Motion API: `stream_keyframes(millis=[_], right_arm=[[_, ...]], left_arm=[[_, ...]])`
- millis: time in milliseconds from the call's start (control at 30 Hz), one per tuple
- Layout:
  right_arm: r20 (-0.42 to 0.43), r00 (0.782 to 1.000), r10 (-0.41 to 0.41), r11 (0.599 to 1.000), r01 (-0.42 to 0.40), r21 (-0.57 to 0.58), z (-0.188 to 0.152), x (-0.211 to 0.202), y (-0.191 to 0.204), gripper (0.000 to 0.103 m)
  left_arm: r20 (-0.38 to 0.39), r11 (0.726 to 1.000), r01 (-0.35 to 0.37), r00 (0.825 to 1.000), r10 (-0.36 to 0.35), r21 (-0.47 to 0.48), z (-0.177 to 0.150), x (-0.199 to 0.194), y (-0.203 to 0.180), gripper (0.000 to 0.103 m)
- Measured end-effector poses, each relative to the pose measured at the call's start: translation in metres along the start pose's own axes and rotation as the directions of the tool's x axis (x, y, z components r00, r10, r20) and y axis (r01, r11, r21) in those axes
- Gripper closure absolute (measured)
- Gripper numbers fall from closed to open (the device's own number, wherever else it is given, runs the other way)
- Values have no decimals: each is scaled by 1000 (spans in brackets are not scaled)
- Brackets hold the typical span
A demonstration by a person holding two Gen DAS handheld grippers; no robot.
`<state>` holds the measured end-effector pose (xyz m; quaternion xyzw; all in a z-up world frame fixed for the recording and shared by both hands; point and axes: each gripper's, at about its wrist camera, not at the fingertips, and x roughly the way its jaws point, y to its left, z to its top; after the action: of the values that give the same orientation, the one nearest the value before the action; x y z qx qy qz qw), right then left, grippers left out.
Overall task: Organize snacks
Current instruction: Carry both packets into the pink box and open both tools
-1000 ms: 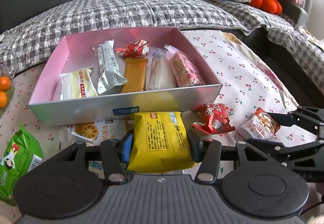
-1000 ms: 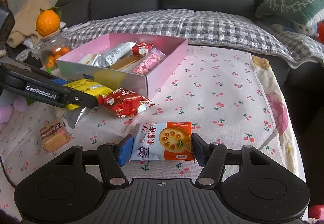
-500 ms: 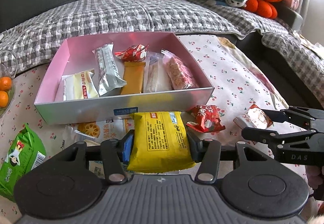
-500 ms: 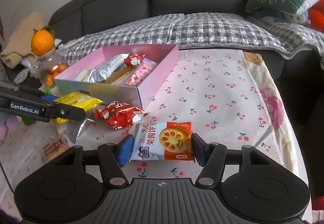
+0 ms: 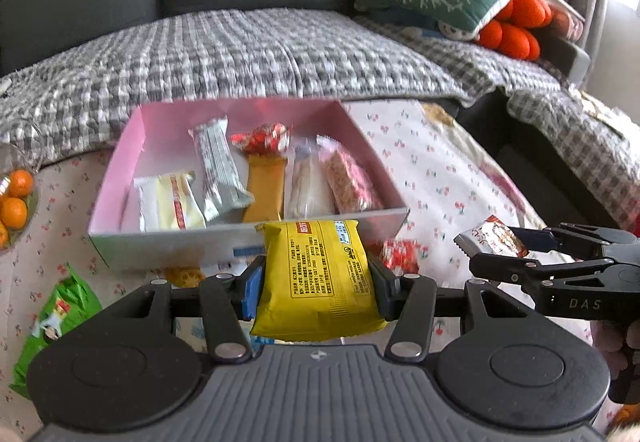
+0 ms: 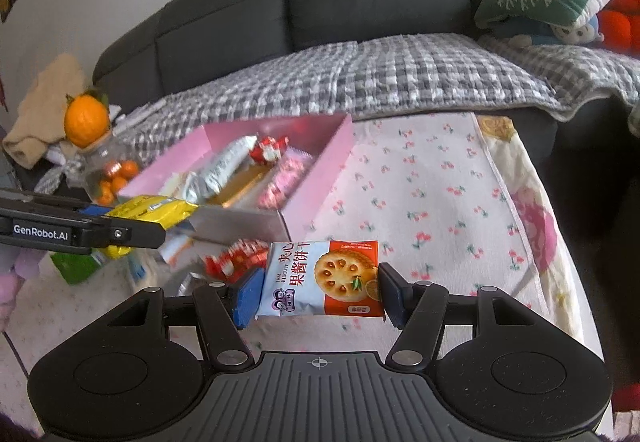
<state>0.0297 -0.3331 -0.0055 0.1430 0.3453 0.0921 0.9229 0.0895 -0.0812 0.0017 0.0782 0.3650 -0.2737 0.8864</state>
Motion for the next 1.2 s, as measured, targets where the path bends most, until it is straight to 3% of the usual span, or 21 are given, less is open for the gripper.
stream_keyframes(millis=[300, 633, 867, 1200], right_arm=[[24, 998, 59, 998, -59, -17, 49, 9, 21, 42], [30, 973, 229, 972, -230, 44, 79, 67, 41, 42], [8, 985, 173, 984, -173, -31, 77, 96, 58, 42], [-4, 993, 118, 992, -118, -51, 59, 117, 60, 41]], left_arm=[[87, 997, -70, 994, 71, -19, 30, -10, 20, 54], [93, 980, -187, 977, 193, -75, 54, 39, 65, 54], [74, 968, -238, 967, 244, -75, 65, 69, 83, 54], [20, 966, -246, 968, 248, -79, 61, 88, 92, 54]])
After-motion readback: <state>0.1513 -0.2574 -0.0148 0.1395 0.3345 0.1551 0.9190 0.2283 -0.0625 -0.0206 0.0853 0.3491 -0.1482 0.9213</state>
